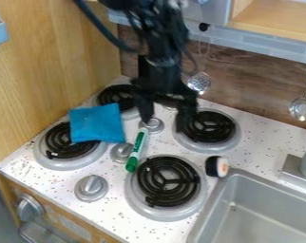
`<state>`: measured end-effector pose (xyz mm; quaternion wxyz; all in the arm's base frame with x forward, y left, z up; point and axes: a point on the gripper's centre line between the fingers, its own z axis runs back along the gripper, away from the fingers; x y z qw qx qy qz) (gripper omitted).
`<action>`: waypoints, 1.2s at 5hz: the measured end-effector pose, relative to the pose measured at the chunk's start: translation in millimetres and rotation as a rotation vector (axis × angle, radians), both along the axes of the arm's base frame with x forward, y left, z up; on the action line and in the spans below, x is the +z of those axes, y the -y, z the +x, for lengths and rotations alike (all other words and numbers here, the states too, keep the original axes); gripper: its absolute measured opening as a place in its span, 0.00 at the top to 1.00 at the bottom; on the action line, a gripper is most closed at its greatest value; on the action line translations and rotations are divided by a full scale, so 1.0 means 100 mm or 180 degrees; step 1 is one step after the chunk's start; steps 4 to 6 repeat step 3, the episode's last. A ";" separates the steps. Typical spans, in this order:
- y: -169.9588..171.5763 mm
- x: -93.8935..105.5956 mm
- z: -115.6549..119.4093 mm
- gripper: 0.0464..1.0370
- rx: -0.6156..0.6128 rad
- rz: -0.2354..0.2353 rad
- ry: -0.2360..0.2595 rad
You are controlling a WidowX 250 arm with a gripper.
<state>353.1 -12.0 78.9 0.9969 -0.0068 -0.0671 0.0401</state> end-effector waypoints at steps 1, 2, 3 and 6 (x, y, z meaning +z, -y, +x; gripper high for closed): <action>-0.19 0.23 -0.36 0.04 -0.0303 0.0131 -0.0026; -0.44 0.17 -0.74 0.04 -0.0642 0.0494 -0.0175; -0.63 0.12 -1.03 0.04 -0.1002 0.0675 -0.0408; -0.63 0.12 -1.03 0.04 -0.1002 0.0675 -0.0408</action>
